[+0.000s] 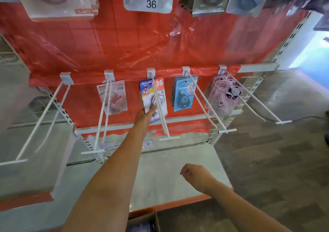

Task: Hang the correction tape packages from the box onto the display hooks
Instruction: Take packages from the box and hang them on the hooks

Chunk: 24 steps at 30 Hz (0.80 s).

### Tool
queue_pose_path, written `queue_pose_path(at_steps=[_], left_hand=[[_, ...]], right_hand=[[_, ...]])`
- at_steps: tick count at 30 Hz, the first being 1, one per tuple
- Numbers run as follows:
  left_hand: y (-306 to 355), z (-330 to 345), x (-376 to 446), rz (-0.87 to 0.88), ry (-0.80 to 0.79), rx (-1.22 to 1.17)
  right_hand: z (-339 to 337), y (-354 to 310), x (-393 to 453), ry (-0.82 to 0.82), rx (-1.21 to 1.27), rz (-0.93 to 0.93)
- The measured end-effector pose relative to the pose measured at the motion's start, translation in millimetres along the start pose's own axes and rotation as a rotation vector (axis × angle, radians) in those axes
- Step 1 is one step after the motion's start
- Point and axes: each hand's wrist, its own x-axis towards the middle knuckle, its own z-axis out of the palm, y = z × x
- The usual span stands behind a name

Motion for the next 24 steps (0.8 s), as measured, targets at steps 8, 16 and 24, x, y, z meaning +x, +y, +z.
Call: queue_pose_path(at_steps=[8, 16, 24], left_hand=[[-74, -50, -46, -0.096, -0.005, 0.183], [-105, -98, -131, 0.083, -0.008, 0.85], [-110, -151, -186, 0.291, 0.037, 1.12]], right_hand=[[0, -16, -11, -0.027, -0.094, -0.062], [4, -77, -25, 0.069, -0.342, -0.172], [49, -101, -47, 0.113, -0.34, -0.302]])
